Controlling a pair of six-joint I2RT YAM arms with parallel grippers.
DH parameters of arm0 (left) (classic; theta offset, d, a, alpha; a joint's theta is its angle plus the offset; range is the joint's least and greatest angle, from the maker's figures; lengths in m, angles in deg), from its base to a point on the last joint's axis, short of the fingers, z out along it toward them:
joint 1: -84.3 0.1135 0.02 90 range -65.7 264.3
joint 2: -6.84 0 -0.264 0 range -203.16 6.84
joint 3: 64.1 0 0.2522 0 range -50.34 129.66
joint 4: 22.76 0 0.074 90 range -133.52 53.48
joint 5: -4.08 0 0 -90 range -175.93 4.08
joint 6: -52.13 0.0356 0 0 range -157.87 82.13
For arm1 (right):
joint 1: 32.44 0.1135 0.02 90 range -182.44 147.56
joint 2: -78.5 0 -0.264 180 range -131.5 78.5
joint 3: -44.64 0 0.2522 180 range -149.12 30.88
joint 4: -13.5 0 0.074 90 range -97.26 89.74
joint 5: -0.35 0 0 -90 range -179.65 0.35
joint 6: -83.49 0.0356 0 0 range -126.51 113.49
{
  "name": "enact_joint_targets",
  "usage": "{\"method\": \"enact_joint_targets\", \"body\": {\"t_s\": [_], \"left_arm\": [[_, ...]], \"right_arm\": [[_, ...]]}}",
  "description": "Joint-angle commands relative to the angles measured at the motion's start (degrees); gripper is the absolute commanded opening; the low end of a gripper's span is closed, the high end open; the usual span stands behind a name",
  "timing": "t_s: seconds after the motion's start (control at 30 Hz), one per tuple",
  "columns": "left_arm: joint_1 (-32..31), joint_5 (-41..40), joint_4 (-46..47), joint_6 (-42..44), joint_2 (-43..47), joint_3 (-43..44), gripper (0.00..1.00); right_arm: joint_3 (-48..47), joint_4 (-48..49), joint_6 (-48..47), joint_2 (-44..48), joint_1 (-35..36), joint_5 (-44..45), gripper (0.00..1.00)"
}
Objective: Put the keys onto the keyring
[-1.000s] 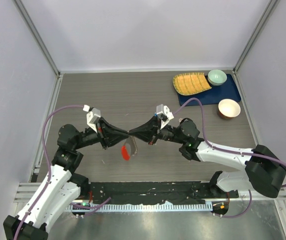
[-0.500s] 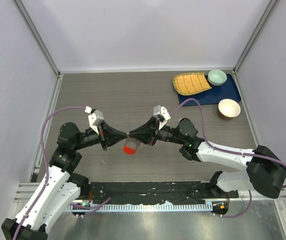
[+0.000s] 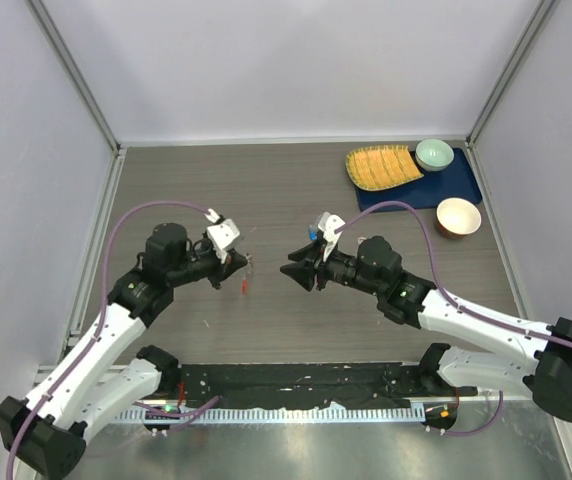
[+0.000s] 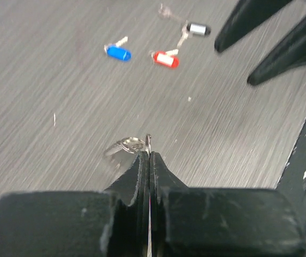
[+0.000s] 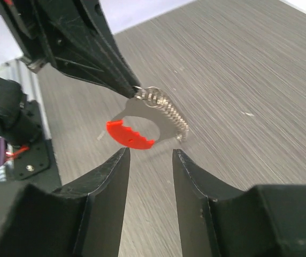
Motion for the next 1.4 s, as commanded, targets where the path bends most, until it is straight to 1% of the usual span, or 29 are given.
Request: {"method": "enact_joint_targets", "body": {"t_s": [0.0, 0.03, 0.07, 0.13, 0.17, 0.23, 0.33, 0.37, 0.53, 0.6, 0.77, 0.8, 0.9, 1.03, 1.07, 1.17, 1.2, 1.27, 1.3, 1.37], "left_arm": [[-3.9, -8.8, -3.2, 11.1, -2.7, 2.0, 0.0], [-4.6, -9.6, -3.1, 12.0, -3.3, 2.1, 0.0], [-5.8, -10.4, -3.2, 12.8, -3.8, 2.1, 0.0], [-6.9, -12.1, -3.5, 16.4, -5.1, 2.0, 0.0], [-8.6, -13.0, -3.5, 17.4, -5.5, 1.9, 0.0], [-10.6, -16.0, -3.5, 20.7, -6.2, 1.2, 0.0], [-15.4, -18.5, -3.2, 23.5, -6.1, -0.2, 0.0], [-16.4, -20.4, -2.8, 23.8, -6.1, -0.8, 0.0], [-23.1, -23.6, 1.1, 24.7, -3.6, -5.7, 0.0], [-24.0, -23.9, 2.2, 23.7, -2.3, -6.8, 0.0], [-24.6, -22.8, 4.3, 19.2, 0.4, -8.6, 0.0], [-24.6, -22.8, 4.5, 18.3, 2.0, -8.9, 0.0], [-24.7, -23.5, 5.0, 18.7, 4.4, -10.6, 0.0], [-24.6, -23.5, 4.0, 18.5, 5.2, -9.7, 0.0], [-24.7, -23.1, 3.8, 18.0, 5.6, -9.6, 0.0], [-24.7, -22.5, 3.1, 16.6, 8.3, -9.9, 0.0], [-24.7, -22.7, 3.0, 16.7, 8.9, -10.4, 0.0], [-24.7, -23.6, 2.9, 17.7, 10.4, -11.0, 0.0], [-24.7, -23.8, 2.9, 17.9, 10.5, -11.0, 0.0], [-24.7, -24.0, 3.1, 18.1, 10.1, -10.7, 0.0]], "right_arm": [[2.1, -3.3, -5.6, 1.9, -0.2, 7.6, 0.46], [2.1, -3.8, -5.6, 1.8, -0.2, 10.7, 0.55], [2.1, -4.9, -5.3, 1.5, -0.2, 11.9, 0.6], [1.9, -5.8, -5.2, 1.1, -0.2, 13.2, 0.64], [1.8, -6.8, -5.1, 0.8, -0.2, 15.3, 0.64], [1.4, -7.9, -5.3, -0.2, -0.2, 16.0, 0.64], [1.3, -9.8, -5.6, -0.9, -0.3, 16.0, 0.64], [1.4, -10.1, -5.7, -1.1, -0.4, 16.0, 0.64], [1.6, -10.9, -5.7, -1.6, -0.5, 14.9, 0.64], [1.6, -11.5, -7.0, -1.7, -0.6, 14.3, 0.64], [1.3, -13.4, -6.6, -2.8, -1.2, 14.2, 0.63], [1.2, -13.7, -6.5, -2.9, -1.3, 12.0, 0.62], [1.3, -13.2, -6.5, -3.3, -1.8, 8.8, 0.61], [0.7, -13.0, -6.0, -5.4, -3.0, 8.5, 0.6], [0.5, -13.0, -6.0, -5.7, -3.7, 7.4, 0.6], [-0.3, -14.4, -2.4, -6.9, -7.6, 7.8, 0.6], [-0.7, -15.2, -1.7, -7.1, -10.2, 8.0, 0.59], [-2.2, -18.3, -0.5, -7.8, -12.1, 9.4, 0.58], [-2.9, -19.0, -0.3, -8.2, -13.0, 11.6, 0.57], [-5.4, -23.1, 0.9, -10.7, -14.8, 13.2, 0.55]]}}
